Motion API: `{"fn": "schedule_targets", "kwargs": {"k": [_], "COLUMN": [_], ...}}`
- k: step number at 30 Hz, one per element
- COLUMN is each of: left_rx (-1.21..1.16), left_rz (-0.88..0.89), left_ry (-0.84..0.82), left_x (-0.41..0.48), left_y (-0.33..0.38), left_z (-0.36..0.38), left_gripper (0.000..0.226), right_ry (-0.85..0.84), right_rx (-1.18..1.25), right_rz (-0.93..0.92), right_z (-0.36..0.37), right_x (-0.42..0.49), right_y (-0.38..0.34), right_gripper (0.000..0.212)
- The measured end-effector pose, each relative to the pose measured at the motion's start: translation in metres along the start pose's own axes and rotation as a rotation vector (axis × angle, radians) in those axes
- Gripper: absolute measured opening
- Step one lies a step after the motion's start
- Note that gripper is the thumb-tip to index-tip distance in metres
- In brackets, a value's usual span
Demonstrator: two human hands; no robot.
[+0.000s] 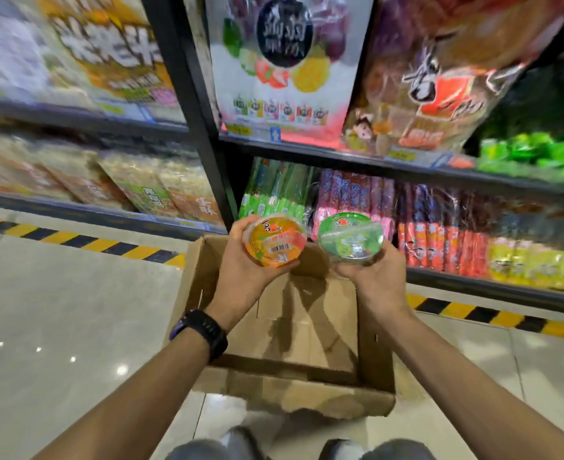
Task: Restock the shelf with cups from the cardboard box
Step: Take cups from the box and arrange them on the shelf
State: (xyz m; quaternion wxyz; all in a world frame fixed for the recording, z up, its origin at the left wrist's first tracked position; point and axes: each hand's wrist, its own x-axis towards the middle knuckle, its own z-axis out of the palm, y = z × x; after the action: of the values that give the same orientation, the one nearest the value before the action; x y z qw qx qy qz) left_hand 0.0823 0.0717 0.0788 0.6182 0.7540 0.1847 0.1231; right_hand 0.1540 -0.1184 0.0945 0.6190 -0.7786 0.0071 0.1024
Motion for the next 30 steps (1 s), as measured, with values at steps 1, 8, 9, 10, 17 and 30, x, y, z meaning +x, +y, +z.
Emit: {"fn": "schedule_targets", "kwargs": {"k": [1,8,9,10,17,30], "left_rx": [-0.017,-0.083,-0.089,-0.101,-0.237,-0.227], "left_rz": [0.003,0.009,0.014,0.019,0.106,0.457], "left_ry": [0.011,0.073,0.067,0.058,0.103,0.194], "left_x": [-0.007,-0.059,-0.064,-0.068,-0.057,-0.029], "left_y": [0.031,0.270,0.304,0.338,0.546,0.740], "left_z": [-0.006,-0.061,-0.070,-0.078,-0.124,-0.148], "left_gripper": [0.086,0.086,0.081,0.079,0.076,0.061], "right_ry": [0.004,0.073,0.079,0.085,0.116,0.141], "right_rx": [-0.001,0.035,0.051,0.066,0.140,0.222], "right_rz": [0.012,-0.054,-0.054,-0.061,-0.249,-0.575], "right_z": [-0.006,-0.053,-0.061,-0.069,-0.109,-0.150], "right_x": [-0.009,-0.080,-0.089,-0.098,-0.135,-0.126], "right_y": [-0.025,-0.255,-0.290,-0.325,-0.541,-0.729], "right_gripper": [0.054,0.049,0.046,0.044,0.046,0.047]}}
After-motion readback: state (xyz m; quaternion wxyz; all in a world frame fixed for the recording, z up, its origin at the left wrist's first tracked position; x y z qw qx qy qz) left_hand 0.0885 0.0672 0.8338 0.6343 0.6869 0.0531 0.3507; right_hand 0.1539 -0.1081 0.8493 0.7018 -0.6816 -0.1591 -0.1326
